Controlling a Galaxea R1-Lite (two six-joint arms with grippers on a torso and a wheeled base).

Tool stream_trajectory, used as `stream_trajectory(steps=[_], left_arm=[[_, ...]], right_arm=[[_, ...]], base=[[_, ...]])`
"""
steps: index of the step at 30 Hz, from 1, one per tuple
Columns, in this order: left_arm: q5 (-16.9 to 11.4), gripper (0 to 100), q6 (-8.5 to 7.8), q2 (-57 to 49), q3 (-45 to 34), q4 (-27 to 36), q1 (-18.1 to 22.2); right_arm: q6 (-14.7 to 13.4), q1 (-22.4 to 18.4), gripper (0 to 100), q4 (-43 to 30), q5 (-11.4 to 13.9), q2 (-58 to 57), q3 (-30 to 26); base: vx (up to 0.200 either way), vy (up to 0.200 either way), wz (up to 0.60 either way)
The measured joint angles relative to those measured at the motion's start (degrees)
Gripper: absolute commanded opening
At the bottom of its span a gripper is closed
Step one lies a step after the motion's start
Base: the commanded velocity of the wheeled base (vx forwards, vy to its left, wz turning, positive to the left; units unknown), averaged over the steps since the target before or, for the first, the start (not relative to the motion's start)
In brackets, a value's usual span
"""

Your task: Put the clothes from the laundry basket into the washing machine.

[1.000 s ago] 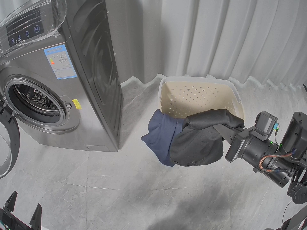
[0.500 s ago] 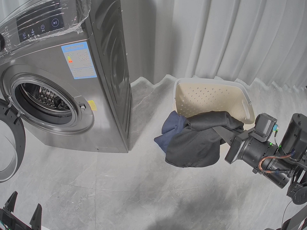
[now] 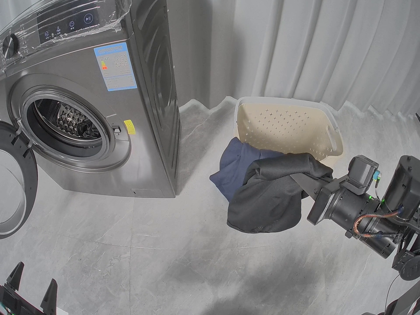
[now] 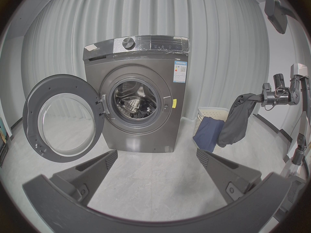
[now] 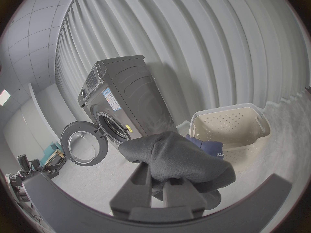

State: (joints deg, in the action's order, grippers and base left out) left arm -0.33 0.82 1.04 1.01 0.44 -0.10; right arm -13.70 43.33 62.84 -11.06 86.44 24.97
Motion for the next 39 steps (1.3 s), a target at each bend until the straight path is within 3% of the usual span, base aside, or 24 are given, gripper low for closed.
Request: stream_trajectory(steps=[22, 31, 39], left_arm=[[0.0, 100, 0.05, 0.0, 0.0, 0.0, 0.0], [0.0, 100, 0.0, 0.0, 0.0, 0.0, 0.0], [0.0, 100, 0.05, 0.0, 0.0, 0.0, 0.0]], right_arm=[[-0.1, 0.0, 0, 0.0, 0.0, 0.0, -0.1], [-0.1, 0.0, 0, 0.0, 0.0, 0.0, 0.0], [-0.1, -0.1, 0, 0.0, 0.0, 0.0, -0.1]], base=[[0.0, 0.2, 0.0], [0.0, 0.0, 0.0], [-0.15, 0.0, 0.0]])
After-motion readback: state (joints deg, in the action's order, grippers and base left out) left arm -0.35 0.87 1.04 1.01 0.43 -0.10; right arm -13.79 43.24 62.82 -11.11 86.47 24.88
